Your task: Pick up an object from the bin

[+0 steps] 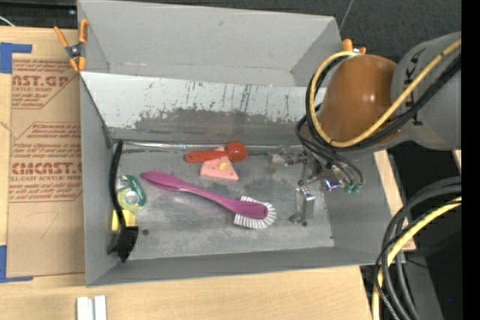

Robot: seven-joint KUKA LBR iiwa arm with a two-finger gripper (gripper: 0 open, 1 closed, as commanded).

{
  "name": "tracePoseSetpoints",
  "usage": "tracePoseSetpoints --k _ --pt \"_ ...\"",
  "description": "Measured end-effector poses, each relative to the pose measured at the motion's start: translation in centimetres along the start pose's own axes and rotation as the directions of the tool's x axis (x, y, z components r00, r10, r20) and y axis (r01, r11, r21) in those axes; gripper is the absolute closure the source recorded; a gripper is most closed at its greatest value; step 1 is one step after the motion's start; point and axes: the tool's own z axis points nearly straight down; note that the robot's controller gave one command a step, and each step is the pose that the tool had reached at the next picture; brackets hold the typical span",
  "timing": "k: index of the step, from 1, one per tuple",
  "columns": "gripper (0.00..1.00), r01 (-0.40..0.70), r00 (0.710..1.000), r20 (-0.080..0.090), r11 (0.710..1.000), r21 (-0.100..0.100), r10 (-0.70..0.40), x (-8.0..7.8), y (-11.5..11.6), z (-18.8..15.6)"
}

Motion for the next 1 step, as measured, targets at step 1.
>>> tracePoseSetpoints --k 1 --pt "0.0 -0.187 0.982 0.012 0.982 -0.002 0.187 2.38 1.63 1.47"
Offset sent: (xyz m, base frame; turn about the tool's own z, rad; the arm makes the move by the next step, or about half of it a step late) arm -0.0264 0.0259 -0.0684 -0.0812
